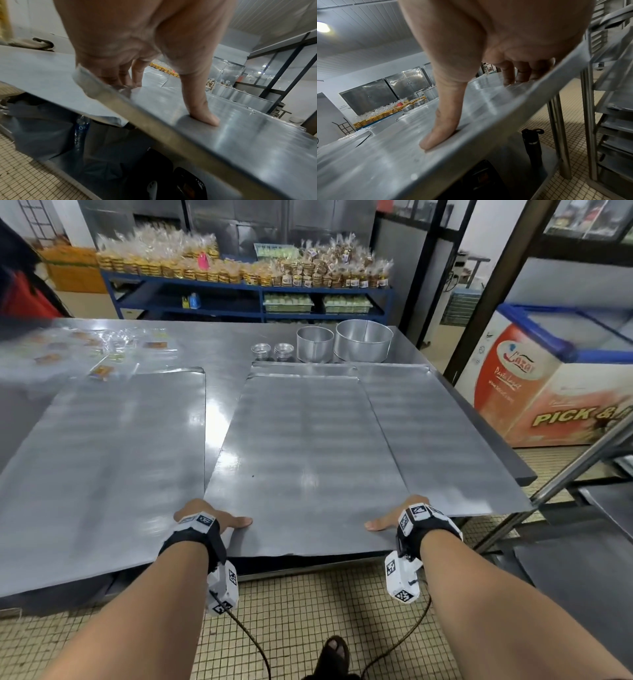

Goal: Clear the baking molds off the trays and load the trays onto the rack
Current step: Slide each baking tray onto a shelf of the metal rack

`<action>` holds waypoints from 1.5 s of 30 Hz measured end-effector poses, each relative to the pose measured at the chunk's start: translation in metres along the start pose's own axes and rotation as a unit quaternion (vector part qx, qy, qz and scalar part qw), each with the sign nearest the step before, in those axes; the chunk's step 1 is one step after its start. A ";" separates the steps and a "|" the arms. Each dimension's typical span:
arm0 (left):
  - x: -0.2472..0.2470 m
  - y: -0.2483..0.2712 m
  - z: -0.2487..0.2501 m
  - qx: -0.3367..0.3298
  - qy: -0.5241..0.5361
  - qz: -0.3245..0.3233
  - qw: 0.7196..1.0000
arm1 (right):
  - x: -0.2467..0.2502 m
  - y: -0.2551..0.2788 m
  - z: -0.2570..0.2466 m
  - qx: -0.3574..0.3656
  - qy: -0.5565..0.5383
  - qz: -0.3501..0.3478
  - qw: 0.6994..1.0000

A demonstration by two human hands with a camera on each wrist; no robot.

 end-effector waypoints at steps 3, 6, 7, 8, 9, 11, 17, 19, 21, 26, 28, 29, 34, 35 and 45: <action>0.005 -0.016 0.012 0.013 0.000 0.011 1.000 | 0.002 -0.015 -0.012 -0.001 0.010 -0.001 1.000; 0.004 -0.034 0.025 0.012 -0.016 0.017 1.000 | 0.004 -0.033 -0.021 -0.008 0.010 0.005 1.000; 0.003 -0.040 0.029 0.012 -0.020 0.018 1.000 | 0.004 -0.039 -0.023 -0.011 0.009 0.004 1.000; 0.003 -0.044 0.033 0.014 -0.023 0.021 0.999 | 0.002 -0.046 -0.026 -0.012 0.010 0.003 1.000; 0.003 -0.047 0.038 0.017 -0.024 0.022 0.999 | 0.000 -0.054 -0.030 -0.012 0.016 0.001 1.000; 0.001 -0.054 0.045 0.023 -0.019 0.022 0.999 | -0.003 -0.066 -0.034 -0.014 0.022 -0.003 1.000; -0.009 -0.081 0.052 0.055 -0.034 0.012 0.998 | 0.005 -0.092 -0.047 0.006 0.013 -0.021 1.000; -0.009 -0.087 0.051 0.067 -0.049 0.009 0.997 | 0.011 -0.101 -0.051 0.009 -0.014 -0.009 1.000; -0.005 -0.092 0.054 0.066 -0.051 0.008 0.997 | 0.012 -0.108 -0.056 0.008 -0.047 0.002 0.999; 0.004 -0.114 0.076 0.052 -0.017 0.022 0.998 | -0.002 -0.126 -0.075 -0.012 -0.131 -0.012 0.991; 0.006 -0.118 0.081 0.067 -0.012 0.026 0.997 | -0.006 -0.131 -0.077 -0.034 -0.174 -0.003 0.984; 0.006 -0.120 0.083 0.073 -0.017 0.023 0.997 | -0.008 -0.133 -0.077 -0.040 -0.185 0.005 0.982; -0.003 -0.158 0.082 0.092 -0.051 0.005 0.994 | -0.018 -0.140 -0.076 -0.057 -0.192 0.033 0.979; -0.007 -0.167 0.080 0.093 -0.052 0.002 0.994 | -0.018 -0.141 -0.075 -0.058 -0.192 0.035 0.979; 0.003 -0.144 0.092 0.052 -0.036 -0.072 0.995 | -0.004 -0.139 -0.060 -0.108 -0.160 0.029 0.981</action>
Point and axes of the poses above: each hand's wrist, its own y-axis away from the middle knuckle, its own x-axis out of the back of the hand, z = x × y, the point moved 10 cm from there along -y, towards the middle knuckle, and after that the axes turned 12 degrees about -y, right-handed, at the moved point
